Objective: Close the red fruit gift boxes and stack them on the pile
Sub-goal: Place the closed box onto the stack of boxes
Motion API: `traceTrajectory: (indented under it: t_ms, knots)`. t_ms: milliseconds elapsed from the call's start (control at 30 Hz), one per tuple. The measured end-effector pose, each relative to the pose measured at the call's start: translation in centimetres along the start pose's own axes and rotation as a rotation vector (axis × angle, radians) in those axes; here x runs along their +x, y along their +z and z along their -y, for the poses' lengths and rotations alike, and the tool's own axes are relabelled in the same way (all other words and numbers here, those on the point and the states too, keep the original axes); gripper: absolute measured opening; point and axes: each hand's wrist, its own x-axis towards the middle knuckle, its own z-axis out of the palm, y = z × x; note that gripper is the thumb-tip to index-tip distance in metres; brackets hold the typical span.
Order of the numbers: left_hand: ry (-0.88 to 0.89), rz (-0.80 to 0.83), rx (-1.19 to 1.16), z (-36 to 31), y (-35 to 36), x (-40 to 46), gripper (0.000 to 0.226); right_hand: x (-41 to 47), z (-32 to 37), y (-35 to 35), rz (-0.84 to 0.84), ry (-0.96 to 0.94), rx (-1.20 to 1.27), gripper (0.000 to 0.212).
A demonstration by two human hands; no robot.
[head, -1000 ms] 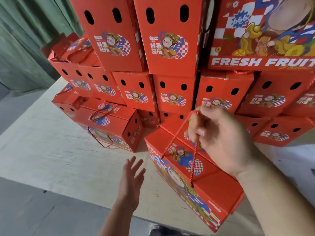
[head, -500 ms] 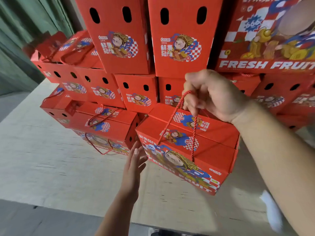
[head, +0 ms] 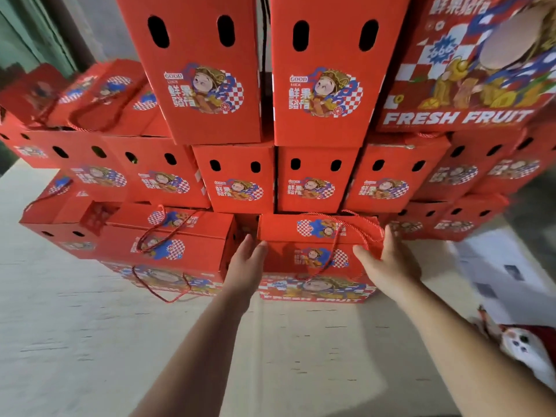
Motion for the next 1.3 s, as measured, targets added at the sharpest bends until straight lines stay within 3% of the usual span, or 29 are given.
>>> traceTrajectory:
  t_ms: [100, 167, 267, 300, 367, 433, 500, 600, 733, 800, 867, 933, 1133, 1300]
  knots:
    - [0.003, 0.128, -0.023, -0.3, 0.8, 0.9, 0.045, 2.0, 0.8, 0.2, 0.108, 0.168, 0.411, 0.048]
    - [0.032, 0.180, 0.033, 0.0, 0.5, 0.5, 0.044, 2.0, 0.6, 0.3, 0.158, 0.135, 0.492, 0.034]
    - [0.011, 0.185, -0.088, -0.2, -1.0, 1.1, 0.064, 3.1, -0.4, -1.6, 0.310, 0.123, 0.597, 0.041]
    - [-0.007, 0.129, -0.135, -0.3, -1.1, 1.4, 0.069, 3.4, -0.7, -2.0, 0.291, 0.157, 0.644, 0.045]
    - [-0.015, 0.088, -0.137, -0.5, -0.1, 1.1, 0.084, 3.9, -0.7, -1.6, 0.090, 0.192, 0.638, 0.038]
    - [0.079, 0.124, 0.027, -0.4, 1.5, 0.2, 0.096, 2.9, -0.3, -0.2, 0.100, 0.141, 0.608, 0.039]
    - [0.108, 0.088, 0.053, 0.1, 1.9, 0.5, 0.090, 2.6, -0.3, 0.2, 0.209, 0.153, 0.713, 0.048]
    - [0.069, 0.049, 0.007, -0.1, 1.4, 0.6, 0.077, 3.5, -1.1, -0.3, 0.198, 0.266, 0.878, 0.073]
    - [0.089, 0.160, 0.012, -0.1, 1.2, -0.5, 0.065, 2.0, -0.8, -0.8, 0.362, 0.219, 0.908, 0.063]
    - [0.098, 0.047, -0.096, -0.4, 0.1, -1.3, 0.047, 1.6, -0.8, -2.0, 0.183, 0.226, 1.017, 0.052]
    - [0.094, -0.104, -0.277, -0.4, -0.8, -3.3, 0.033, -0.4, 0.2, -2.6, -0.021, 0.187, 1.081, 0.026]
    - [0.099, -0.128, -0.404, -0.2, -0.9, -6.4, 0.031, -4.4, 2.1, -1.6, -0.052, 0.057, 1.137, 0.024]
    - [0.175, -0.080, -0.442, -0.3, -3.3, -14.1, 0.041, -15.2, 8.1, 2.8, 0.428, -0.350, 1.015, 0.032]
    - [0.265, -0.145, -0.382, 0.2, -8.4, -19.0, 0.038, -20.5, 12.8, 5.0, 0.762, -0.374, 1.049, 0.035]
